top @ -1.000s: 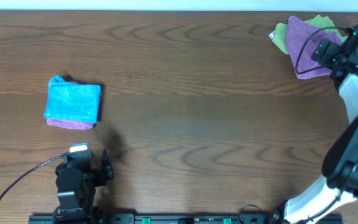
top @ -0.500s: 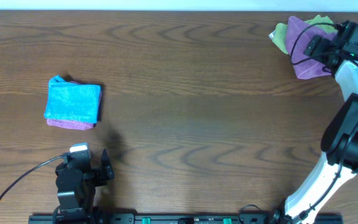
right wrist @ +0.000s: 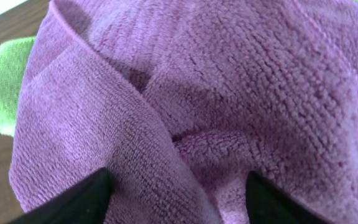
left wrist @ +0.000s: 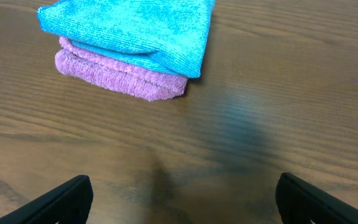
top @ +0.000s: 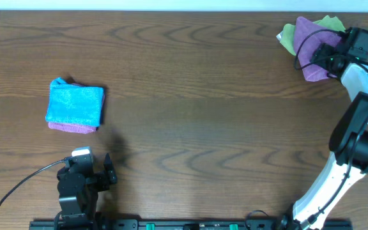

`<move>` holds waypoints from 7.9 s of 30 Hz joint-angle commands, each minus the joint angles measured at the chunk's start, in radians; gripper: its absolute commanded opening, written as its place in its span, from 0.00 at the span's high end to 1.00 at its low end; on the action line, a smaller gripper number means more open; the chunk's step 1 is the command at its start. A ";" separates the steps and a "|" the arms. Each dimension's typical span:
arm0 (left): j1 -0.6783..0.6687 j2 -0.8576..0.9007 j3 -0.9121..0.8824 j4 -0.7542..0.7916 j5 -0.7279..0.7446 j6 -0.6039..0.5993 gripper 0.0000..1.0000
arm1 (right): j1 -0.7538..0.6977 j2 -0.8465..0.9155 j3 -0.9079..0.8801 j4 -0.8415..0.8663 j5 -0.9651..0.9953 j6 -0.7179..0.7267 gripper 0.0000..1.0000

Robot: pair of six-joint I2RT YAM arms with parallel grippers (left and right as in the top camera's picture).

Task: Fold the cloth
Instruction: 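Grasp the purple cloth with the right gripper and lift, then drag the purple cloth with the right gripper to table center, then pull the purple cloth's corner rightward with the right gripper to spread it, then regrasp the cloth's top corner with the right gripper and pull it flat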

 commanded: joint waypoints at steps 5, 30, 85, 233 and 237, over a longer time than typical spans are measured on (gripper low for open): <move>-0.004 -0.007 -0.006 -0.015 0.000 0.017 0.05 | -0.010 0.013 0.017 0.002 -0.030 0.008 0.75; -0.004 -0.007 -0.006 -0.015 0.000 0.017 0.05 | 0.240 -0.197 0.023 -0.488 -0.078 -0.091 0.99; -0.004 -0.007 -0.006 -0.015 0.000 0.017 0.05 | 1.086 -0.084 0.019 -0.439 -0.204 -0.010 0.01; -0.004 -0.007 -0.006 -0.015 0.000 0.017 0.05 | 0.624 -1.045 -0.900 -0.649 0.299 0.532 0.26; -0.004 -0.007 -0.006 -0.015 0.000 0.017 0.05 | 0.624 -1.083 -0.900 -0.476 0.138 0.401 0.30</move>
